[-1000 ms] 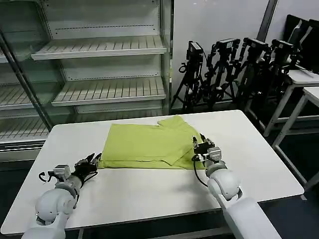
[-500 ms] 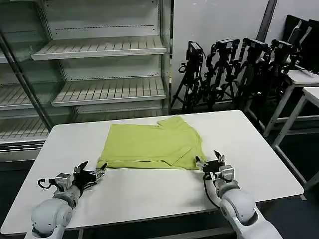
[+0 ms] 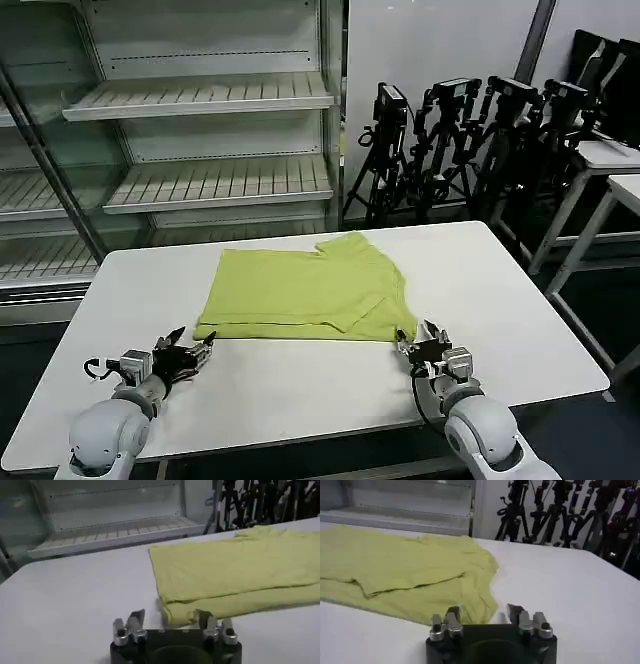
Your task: Fold and organize the clothes.
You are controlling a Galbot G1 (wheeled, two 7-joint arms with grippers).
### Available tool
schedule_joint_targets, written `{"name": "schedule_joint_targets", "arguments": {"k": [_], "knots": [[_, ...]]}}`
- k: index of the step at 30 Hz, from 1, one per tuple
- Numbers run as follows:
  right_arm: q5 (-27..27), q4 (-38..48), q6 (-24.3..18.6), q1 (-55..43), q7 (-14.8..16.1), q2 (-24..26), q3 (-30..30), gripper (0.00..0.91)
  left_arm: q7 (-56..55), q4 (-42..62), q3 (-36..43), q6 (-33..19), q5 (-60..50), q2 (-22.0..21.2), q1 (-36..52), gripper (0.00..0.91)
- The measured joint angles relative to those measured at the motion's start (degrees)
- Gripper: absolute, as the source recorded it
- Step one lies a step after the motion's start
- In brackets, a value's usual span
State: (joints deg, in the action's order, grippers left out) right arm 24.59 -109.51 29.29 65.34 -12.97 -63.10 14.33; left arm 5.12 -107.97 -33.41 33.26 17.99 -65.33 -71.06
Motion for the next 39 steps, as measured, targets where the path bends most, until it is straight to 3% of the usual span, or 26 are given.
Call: {"name": "schedule_joint_targets", "arguments": {"k": [19, 27, 39], "knots": [[1.5, -2.2, 0.5, 2.8, 0.3, 0.9, 0.9, 0.0, 1.3, -1.6, -0.5, -0.2, -1.8, -0.9, -2.7, 0.01], [-1.4, -7.6, -0.3, 9.9, 1.8, 2.9, 4.0, 0.0, 0.7, -8.1, -1.8, 0.0, -2.8, -2.7, -9.1, 0.01], [-6.4, -14.3, -4.9, 23.1, 4.7, 4.7, 11.4, 0.0, 0.2, -18.3, -4.3, -0.1, -4.0, -5.2, -20.7, 0.01]]}}
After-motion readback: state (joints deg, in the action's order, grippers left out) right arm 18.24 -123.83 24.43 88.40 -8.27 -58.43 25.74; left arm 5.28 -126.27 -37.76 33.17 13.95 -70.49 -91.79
